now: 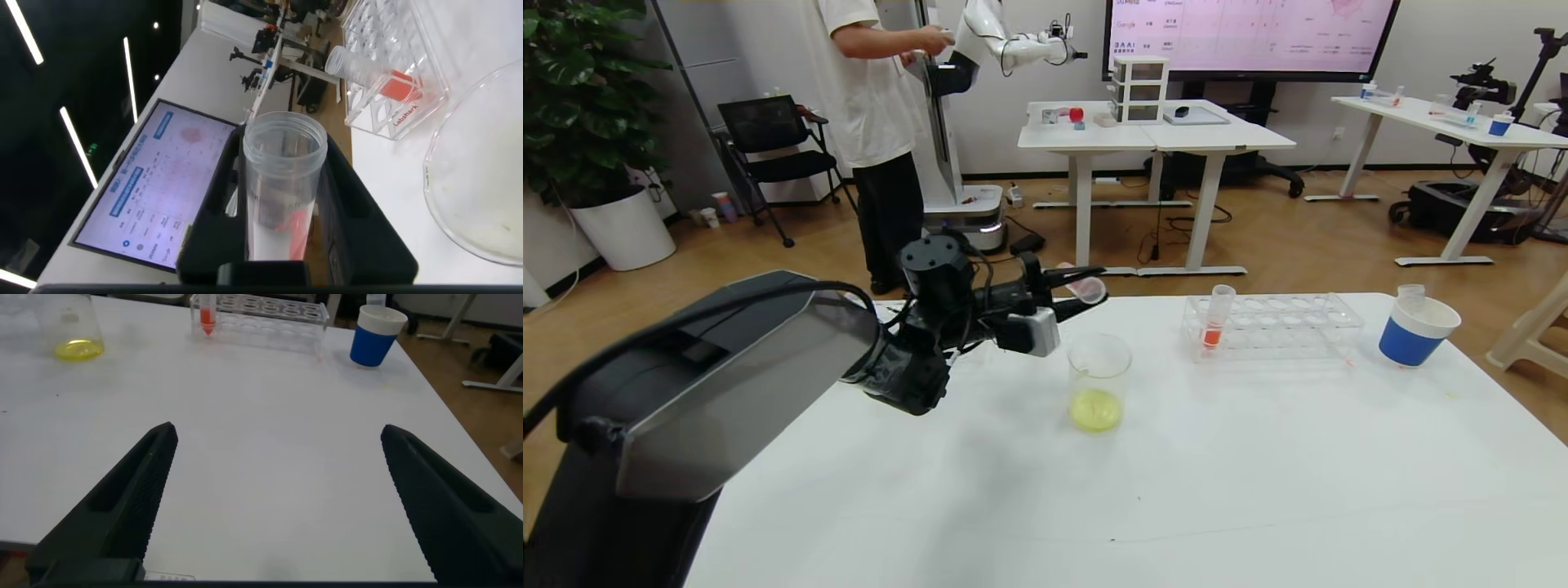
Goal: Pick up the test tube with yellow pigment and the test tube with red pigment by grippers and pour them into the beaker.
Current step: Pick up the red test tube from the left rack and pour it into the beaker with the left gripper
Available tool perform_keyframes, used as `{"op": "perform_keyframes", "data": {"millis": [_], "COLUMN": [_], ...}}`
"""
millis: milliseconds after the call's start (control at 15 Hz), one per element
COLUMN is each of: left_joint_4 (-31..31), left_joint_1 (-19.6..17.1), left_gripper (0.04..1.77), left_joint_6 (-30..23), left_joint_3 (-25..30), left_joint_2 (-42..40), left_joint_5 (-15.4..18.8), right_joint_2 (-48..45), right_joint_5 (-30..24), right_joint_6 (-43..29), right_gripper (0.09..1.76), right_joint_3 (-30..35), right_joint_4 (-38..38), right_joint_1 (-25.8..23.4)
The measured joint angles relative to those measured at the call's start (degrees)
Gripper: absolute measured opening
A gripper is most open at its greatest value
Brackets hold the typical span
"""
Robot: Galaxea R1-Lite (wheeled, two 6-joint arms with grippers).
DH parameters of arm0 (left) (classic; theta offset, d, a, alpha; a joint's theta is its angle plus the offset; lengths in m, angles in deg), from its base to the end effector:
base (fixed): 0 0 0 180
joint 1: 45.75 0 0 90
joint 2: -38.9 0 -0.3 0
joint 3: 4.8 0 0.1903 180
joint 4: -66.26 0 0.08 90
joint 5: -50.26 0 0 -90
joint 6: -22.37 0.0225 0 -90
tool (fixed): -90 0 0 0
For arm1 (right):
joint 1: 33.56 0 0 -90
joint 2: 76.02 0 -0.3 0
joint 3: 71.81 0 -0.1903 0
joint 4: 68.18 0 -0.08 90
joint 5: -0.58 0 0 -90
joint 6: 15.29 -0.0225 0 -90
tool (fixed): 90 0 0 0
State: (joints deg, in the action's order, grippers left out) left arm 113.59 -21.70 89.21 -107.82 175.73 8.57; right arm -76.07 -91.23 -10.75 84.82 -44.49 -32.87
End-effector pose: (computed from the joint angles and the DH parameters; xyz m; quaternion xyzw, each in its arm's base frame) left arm 0.4217 -0.2066 0.1216 0.4621 -0.4189 -0.4259 0.6554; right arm -0.0229 0.0004 0.0749 -0.0396 0.0015 0.0219 0.9990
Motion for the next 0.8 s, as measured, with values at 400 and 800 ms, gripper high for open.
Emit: {"op": "perform_keyframes", "data": {"millis": [400,800], "left_joint_4": [0.1,0.5], "left_joint_1": [0.0,0.0], "left_gripper": [0.50,0.50], "left_joint_6": [9.4,16.7], "left_joint_3": [-3.6,-4.1], "left_joint_2": [2.5,3.4], "left_joint_5": [0.7,0.7], "right_joint_2": [0.0,0.0], "right_joint_5": [0.0,0.0], "right_joint_6": [0.0,0.0], "right_gripper": [1.74,1.74], "right_joint_3": [0.0,0.0], "right_joint_4": [0.0,0.0], "right_joint_1": [0.0,0.0]}}
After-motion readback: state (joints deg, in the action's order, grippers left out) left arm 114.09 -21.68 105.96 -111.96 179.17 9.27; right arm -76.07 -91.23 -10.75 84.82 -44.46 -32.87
